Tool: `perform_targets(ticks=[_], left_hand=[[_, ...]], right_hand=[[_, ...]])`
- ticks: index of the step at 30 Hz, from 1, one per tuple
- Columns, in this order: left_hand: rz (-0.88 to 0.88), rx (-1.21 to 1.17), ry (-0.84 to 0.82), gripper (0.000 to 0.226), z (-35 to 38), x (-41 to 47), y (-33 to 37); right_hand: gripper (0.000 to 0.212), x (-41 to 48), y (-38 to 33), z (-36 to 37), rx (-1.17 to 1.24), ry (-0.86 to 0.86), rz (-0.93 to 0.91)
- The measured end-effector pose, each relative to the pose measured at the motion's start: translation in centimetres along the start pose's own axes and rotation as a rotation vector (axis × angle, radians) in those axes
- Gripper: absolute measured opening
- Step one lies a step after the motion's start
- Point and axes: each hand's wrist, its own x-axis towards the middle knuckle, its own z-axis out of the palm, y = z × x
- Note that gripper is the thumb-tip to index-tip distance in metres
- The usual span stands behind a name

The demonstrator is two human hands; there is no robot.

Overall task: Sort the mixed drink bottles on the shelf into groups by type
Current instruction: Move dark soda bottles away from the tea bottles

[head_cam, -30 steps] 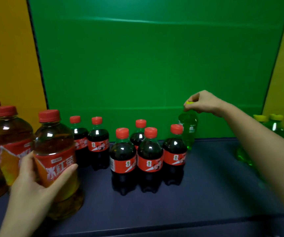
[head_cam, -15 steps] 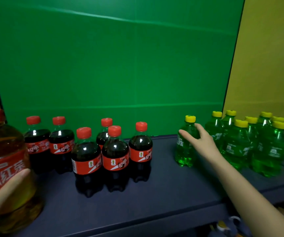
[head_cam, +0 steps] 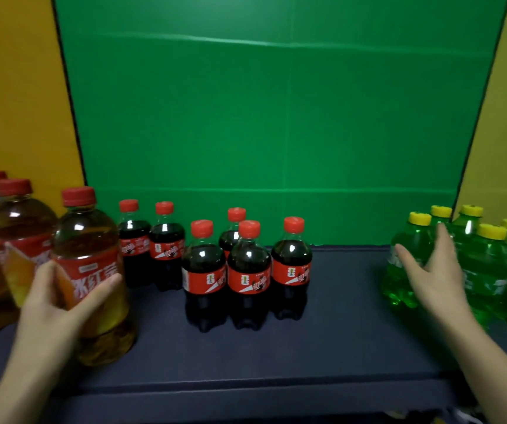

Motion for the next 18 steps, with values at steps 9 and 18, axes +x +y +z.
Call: perform_targets(ticks=[9,18], left_hand=[[-0.051,-0.146,0.094,0.064,-2.8,-3.0,2.5],[-0.048,0.005,0.27,0.065,-14.7,-5.8,3.9]], right_hand=[[0.02,-6.6,-6.6,0.0,0.299,-0.101,-0.442],[0.027,-15.1,-16.1,10.8,0.411,-0.665,-0.505]])
